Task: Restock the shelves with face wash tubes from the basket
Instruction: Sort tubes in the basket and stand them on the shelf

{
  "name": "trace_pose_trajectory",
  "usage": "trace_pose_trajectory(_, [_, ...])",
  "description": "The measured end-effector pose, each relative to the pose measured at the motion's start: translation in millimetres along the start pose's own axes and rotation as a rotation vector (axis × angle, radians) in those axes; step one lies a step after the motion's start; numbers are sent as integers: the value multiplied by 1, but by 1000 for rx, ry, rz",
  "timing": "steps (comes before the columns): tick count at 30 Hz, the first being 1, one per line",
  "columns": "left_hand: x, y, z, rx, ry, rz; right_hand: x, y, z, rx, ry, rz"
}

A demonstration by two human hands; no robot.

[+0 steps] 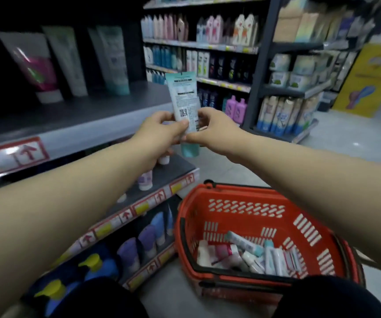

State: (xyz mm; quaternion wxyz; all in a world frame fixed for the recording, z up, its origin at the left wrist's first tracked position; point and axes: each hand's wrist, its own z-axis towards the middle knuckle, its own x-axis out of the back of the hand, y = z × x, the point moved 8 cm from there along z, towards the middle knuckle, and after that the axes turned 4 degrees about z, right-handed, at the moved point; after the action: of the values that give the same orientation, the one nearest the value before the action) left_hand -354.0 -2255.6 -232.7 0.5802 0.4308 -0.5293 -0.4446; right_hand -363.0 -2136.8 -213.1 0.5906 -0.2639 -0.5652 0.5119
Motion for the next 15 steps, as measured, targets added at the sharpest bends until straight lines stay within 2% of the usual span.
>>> trace_pose_trajectory(6, [79,61,15,-150,143,25,-13,-73,55,132,157,-6])
trace_pose_trajectory(10, [97,70,37,-211,53,165,-33,-77,107,144,195,-42])
trace_pose_trajectory(15, [116,42,81,-137,-12,301,-66,-53,170,65,169,-184])
